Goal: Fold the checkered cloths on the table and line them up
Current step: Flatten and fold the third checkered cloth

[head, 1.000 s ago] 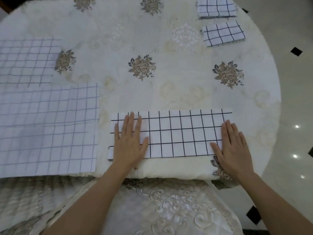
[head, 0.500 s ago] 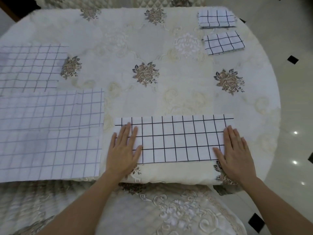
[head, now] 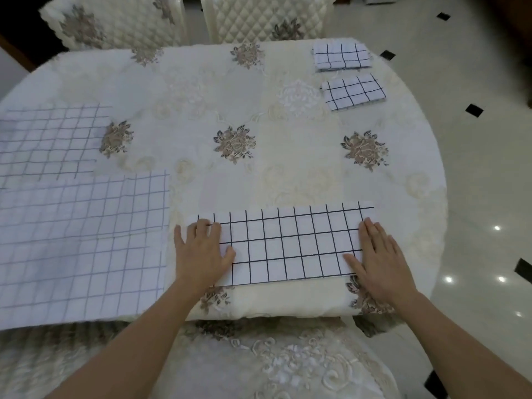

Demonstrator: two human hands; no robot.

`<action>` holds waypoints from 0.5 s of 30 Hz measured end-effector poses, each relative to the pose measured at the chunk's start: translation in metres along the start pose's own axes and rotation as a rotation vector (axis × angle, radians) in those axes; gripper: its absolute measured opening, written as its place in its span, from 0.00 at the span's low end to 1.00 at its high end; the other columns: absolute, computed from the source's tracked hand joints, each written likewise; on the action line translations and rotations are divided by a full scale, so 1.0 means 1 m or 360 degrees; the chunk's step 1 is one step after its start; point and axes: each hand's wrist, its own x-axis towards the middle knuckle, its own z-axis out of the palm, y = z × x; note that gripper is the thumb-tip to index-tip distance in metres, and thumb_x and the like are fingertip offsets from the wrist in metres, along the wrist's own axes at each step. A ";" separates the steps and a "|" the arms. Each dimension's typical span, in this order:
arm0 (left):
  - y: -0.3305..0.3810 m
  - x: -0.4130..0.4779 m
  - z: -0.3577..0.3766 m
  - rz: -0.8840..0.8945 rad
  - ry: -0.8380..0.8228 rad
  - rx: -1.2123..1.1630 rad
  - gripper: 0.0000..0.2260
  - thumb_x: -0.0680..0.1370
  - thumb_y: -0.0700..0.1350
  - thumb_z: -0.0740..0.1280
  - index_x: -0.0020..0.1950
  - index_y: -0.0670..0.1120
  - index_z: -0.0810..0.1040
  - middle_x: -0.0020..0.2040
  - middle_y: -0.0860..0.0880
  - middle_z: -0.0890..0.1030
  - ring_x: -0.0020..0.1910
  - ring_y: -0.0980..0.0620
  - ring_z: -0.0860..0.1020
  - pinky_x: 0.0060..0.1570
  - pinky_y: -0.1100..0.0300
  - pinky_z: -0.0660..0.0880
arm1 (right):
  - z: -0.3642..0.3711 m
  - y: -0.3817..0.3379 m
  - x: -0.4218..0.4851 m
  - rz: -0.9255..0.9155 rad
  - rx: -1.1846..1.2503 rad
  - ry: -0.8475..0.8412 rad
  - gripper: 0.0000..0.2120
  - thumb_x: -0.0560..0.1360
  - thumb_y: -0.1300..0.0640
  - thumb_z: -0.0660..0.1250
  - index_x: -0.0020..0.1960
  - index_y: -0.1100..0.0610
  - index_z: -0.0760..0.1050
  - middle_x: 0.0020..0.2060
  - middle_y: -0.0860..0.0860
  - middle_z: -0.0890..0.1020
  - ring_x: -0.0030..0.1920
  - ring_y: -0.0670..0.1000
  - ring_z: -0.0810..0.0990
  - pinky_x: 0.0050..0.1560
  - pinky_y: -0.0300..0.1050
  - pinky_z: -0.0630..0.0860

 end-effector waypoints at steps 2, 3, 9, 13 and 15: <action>0.017 0.017 -0.014 -0.0099 0.0004 0.0053 0.21 0.72 0.56 0.59 0.56 0.43 0.78 0.56 0.43 0.77 0.56 0.41 0.74 0.66 0.31 0.61 | -0.013 0.001 0.002 0.0048 0.0134 0.0096 0.33 0.82 0.41 0.55 0.81 0.56 0.52 0.80 0.54 0.55 0.79 0.55 0.55 0.76 0.54 0.59; 0.030 0.026 -0.020 -0.0108 0.0020 0.0039 0.19 0.71 0.53 0.62 0.55 0.43 0.78 0.56 0.43 0.77 0.56 0.41 0.74 0.65 0.32 0.61 | -0.019 0.003 0.001 0.0098 0.0223 0.0225 0.29 0.81 0.46 0.61 0.78 0.58 0.61 0.76 0.57 0.64 0.74 0.58 0.64 0.70 0.57 0.66; 0.143 0.071 -0.037 0.0813 -0.0002 -0.0238 0.11 0.74 0.45 0.67 0.56 0.45 0.78 0.57 0.45 0.78 0.54 0.42 0.77 0.56 0.46 0.72 | -0.029 0.016 -0.013 0.0505 0.0475 0.0592 0.17 0.76 0.57 0.68 0.63 0.61 0.74 0.52 0.60 0.77 0.50 0.62 0.76 0.45 0.56 0.76; 0.220 0.087 -0.038 0.1507 -0.0088 -0.0233 0.14 0.72 0.38 0.69 0.58 0.43 0.80 0.59 0.43 0.79 0.56 0.40 0.77 0.55 0.45 0.74 | -0.028 0.018 -0.019 0.0685 0.0644 0.0413 0.16 0.77 0.51 0.67 0.60 0.60 0.74 0.52 0.59 0.76 0.51 0.61 0.76 0.46 0.53 0.74; 0.247 0.094 -0.038 0.1671 -0.0186 -0.0175 0.16 0.74 0.38 0.67 0.62 0.43 0.78 0.63 0.42 0.78 0.61 0.40 0.75 0.57 0.44 0.74 | -0.029 0.018 -0.020 0.0700 0.0633 0.0319 0.18 0.77 0.47 0.67 0.59 0.60 0.73 0.52 0.58 0.75 0.51 0.60 0.75 0.48 0.52 0.72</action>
